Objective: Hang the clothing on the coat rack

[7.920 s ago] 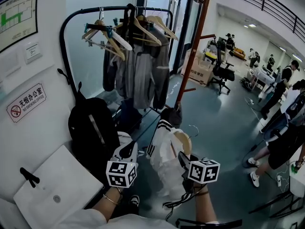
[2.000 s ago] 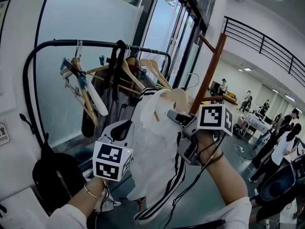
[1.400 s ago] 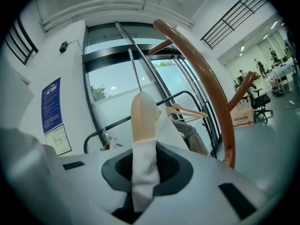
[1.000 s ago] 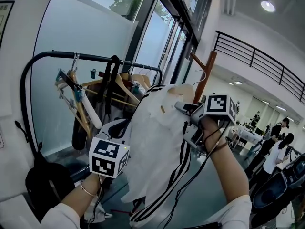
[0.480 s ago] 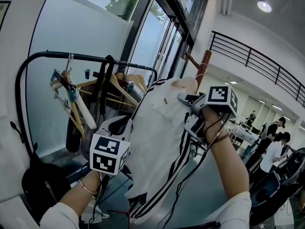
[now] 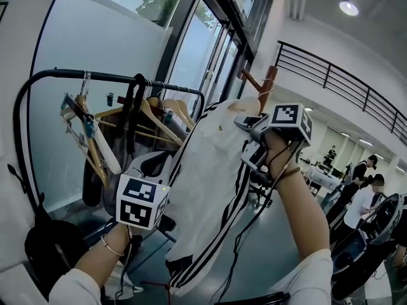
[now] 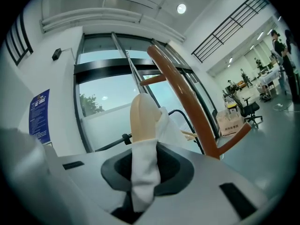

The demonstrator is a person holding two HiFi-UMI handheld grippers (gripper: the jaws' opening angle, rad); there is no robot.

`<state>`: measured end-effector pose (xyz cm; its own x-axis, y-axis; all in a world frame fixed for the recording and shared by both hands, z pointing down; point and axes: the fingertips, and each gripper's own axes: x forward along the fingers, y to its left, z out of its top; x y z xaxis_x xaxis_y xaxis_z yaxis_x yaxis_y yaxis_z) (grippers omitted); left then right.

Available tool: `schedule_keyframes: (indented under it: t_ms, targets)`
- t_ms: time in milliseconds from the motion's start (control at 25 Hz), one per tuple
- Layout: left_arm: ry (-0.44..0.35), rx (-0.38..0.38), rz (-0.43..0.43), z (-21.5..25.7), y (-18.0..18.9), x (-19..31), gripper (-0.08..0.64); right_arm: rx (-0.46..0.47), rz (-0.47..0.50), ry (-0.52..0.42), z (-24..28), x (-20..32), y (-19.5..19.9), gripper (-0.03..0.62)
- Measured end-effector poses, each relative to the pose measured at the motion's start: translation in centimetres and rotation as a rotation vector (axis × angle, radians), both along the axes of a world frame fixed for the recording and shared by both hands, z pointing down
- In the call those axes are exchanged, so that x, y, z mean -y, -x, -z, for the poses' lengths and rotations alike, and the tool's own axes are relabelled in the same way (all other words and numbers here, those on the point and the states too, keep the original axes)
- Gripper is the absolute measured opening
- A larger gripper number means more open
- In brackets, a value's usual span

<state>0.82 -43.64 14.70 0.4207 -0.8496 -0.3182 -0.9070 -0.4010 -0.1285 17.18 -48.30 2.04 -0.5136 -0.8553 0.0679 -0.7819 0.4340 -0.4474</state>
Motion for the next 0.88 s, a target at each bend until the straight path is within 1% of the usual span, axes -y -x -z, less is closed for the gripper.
schedule_keyframes:
  t_ms: [360, 640, 880]
  targets:
    - [-0.006, -0.012, -0.003, -0.1, 0.5, 0.8, 0.018, 0.039, -0.042, 0.022, 0.6, 2.0, 0.1, 0.071]
    - [0.024, -0.007, 0.015, -1.0, 1.4, 2.4, 0.018, 0.055, -0.063, 0.022, 1.5, 4.1, 0.1, 0.072]
    - [0.025, -0.013, 0.013, -1.3, 1.8, 2.5, 0.018, 0.082, -0.073, 0.026, 1.8, 5.0, 0.2, 0.077]
